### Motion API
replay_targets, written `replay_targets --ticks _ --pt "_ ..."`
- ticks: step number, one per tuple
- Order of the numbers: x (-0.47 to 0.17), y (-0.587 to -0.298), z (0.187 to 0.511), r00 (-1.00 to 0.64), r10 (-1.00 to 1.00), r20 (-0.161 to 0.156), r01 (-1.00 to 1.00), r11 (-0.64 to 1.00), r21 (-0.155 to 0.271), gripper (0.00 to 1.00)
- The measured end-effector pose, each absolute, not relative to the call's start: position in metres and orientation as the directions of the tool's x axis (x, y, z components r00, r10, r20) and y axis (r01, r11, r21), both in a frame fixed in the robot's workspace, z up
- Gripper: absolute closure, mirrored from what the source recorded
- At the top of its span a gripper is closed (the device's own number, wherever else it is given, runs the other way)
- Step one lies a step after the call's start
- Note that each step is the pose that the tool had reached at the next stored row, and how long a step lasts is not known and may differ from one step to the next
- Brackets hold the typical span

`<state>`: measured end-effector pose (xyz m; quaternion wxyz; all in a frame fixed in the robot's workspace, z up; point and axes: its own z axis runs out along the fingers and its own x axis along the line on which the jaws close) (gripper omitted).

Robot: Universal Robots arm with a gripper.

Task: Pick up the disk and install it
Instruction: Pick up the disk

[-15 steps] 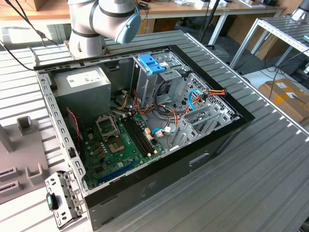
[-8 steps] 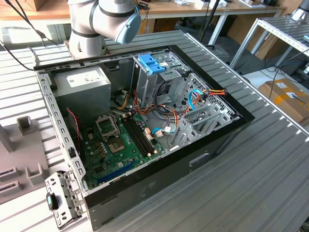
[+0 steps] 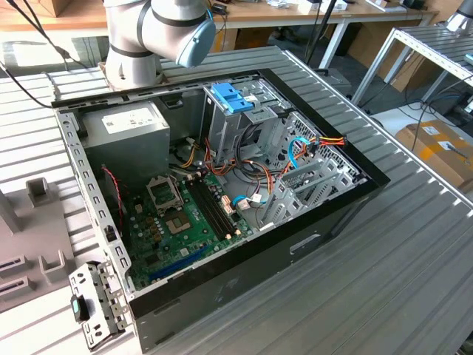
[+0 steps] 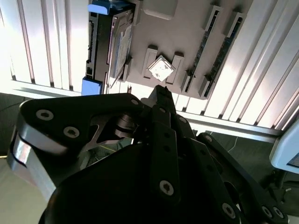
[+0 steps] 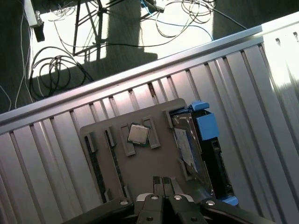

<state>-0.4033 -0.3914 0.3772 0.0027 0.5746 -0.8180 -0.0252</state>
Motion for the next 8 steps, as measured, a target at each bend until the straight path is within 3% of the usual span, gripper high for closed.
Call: replay_targets --ticks 8 --pt "-0.4033 -0.3915 0.3772 -0.304 -0.952 -0.024 -0.952 0.303 0.044 0.89"
